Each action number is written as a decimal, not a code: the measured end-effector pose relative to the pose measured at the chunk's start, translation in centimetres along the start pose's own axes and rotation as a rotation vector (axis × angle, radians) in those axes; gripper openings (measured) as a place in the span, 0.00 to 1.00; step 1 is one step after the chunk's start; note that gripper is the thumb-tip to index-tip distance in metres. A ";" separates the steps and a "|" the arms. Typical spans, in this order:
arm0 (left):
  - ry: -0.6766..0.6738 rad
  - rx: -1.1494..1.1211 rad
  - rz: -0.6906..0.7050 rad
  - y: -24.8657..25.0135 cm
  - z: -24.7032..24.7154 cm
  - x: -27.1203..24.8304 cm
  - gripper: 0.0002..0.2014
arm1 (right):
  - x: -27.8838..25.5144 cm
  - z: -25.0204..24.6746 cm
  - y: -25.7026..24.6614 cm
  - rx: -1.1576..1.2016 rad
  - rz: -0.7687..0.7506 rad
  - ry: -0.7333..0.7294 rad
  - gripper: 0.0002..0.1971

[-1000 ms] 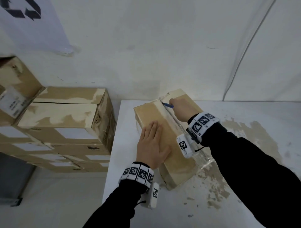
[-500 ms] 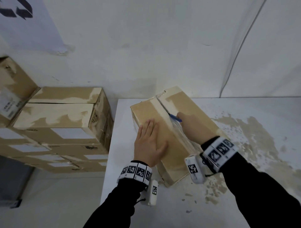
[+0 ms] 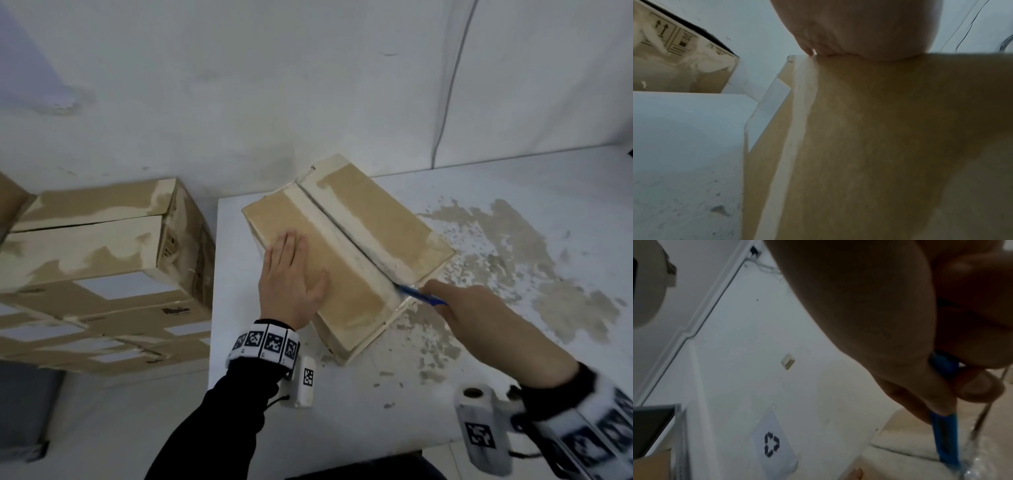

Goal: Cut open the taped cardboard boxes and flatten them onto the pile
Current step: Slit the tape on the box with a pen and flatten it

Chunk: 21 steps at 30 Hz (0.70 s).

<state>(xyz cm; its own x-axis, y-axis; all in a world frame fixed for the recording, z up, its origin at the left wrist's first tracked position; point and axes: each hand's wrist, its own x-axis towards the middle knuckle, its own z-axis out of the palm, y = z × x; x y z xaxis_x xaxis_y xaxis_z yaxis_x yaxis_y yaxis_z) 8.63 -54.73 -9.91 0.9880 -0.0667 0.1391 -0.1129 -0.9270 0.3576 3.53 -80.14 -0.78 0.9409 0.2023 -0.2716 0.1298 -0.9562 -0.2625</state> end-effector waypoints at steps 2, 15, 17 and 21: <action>-0.030 0.007 -0.006 0.1 -0.1 0.0 0.43 | -1.5 -0.4 0.7 0.076 0.016 -0.036 0.09; -0.665 0.429 0.707 8.7 -5.9 4.4 0.44 | -2.8 3.0 2.3 0.285 0.083 0.179 0.14; -0.694 0.522 0.745 9.5 -5.9 5.3 0.46 | -3.1 3.3 2.0 0.273 0.086 0.200 0.14; -0.711 0.641 0.776 10.7 -5.5 5.5 0.46 | -3.3 3.8 1.9 0.282 0.092 0.230 0.12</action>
<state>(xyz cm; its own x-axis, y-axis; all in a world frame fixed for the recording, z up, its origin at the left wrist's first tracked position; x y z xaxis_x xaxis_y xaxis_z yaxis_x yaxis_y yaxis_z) 12.30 -63.00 -0.21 0.5422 -0.6806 -0.4927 -0.8216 -0.5523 -0.1411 -0.52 -81.82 -3.93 0.9945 0.0351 -0.0988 -0.0192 -0.8658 -0.5000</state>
